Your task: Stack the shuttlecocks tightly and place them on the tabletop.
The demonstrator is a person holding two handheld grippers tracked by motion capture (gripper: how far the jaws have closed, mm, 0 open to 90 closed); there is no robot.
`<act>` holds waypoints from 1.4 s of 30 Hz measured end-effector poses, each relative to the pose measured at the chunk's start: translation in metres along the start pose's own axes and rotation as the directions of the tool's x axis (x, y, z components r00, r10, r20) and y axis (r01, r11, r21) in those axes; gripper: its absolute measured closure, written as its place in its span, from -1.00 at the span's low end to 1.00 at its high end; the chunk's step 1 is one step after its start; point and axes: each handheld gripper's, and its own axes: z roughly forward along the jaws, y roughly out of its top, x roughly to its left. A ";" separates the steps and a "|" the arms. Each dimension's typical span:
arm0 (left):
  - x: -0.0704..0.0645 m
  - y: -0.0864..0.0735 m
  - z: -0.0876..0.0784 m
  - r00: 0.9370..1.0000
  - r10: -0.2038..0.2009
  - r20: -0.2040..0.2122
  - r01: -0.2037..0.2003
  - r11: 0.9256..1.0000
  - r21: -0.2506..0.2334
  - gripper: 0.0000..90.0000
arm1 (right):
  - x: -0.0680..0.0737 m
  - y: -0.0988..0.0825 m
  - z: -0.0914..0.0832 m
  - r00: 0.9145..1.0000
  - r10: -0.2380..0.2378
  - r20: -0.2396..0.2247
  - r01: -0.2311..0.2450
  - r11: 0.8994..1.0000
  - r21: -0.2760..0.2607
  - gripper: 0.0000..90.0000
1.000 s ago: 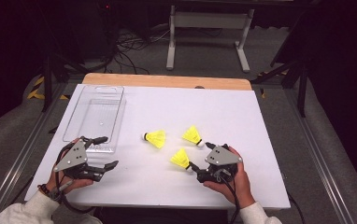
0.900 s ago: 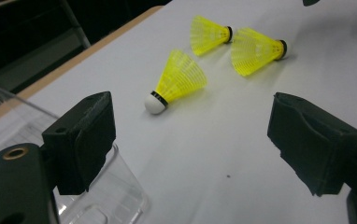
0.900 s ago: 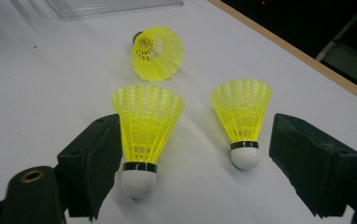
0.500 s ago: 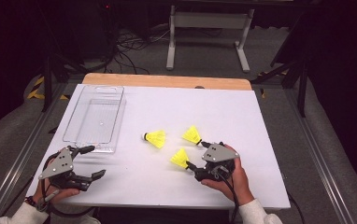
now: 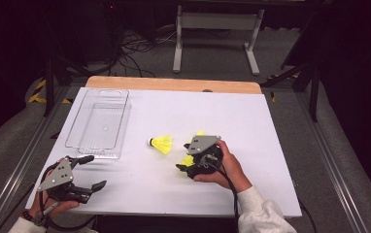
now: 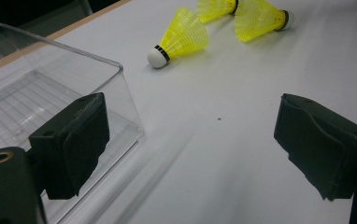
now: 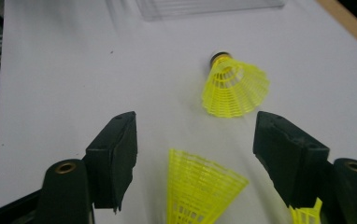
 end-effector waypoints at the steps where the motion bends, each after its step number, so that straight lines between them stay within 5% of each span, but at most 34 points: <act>1: 0.000 -0.001 -0.001 1.000 0.000 0.000 0.000 1.000 0.002 -0.75 | 0.000 0.001 0.003 1.000 -0.008 -0.006 0.008 1.000 0.013 -0.30; 11: -0.002 -0.004 -0.006 1.000 -0.015 -0.012 0.016 1.000 0.011 -0.75 | -0.010 0.004 0.029 0.995 -0.045 -0.086 0.056 0.990 0.131 -0.19; 19: 0.000 -0.003 -0.003 1.000 -0.021 -0.006 0.021 1.000 0.011 -0.75 | -0.012 -0.001 0.025 0.992 -0.045 -0.121 0.065 0.984 0.164 0.33; 23: 0.000 -0.003 -0.002 1.000 -0.019 -0.003 0.019 1.000 0.017 -0.75 | -0.012 -0.002 0.023 0.990 -0.041 -0.132 0.062 0.986 0.157 0.83; 26: 0.000 -0.003 -0.002 1.000 -0.019 -0.001 0.019 1.000 0.017 -0.75 | -0.014 -0.003 0.021 0.992 -0.032 -0.120 0.051 0.986 0.156 1.00; 42: 0.000 -0.003 -0.001 1.000 -0.014 0.004 0.014 0.999 0.028 -0.73 | -0.022 -0.008 0.006 0.997 0.039 -0.062 -0.034 0.996 0.082 1.00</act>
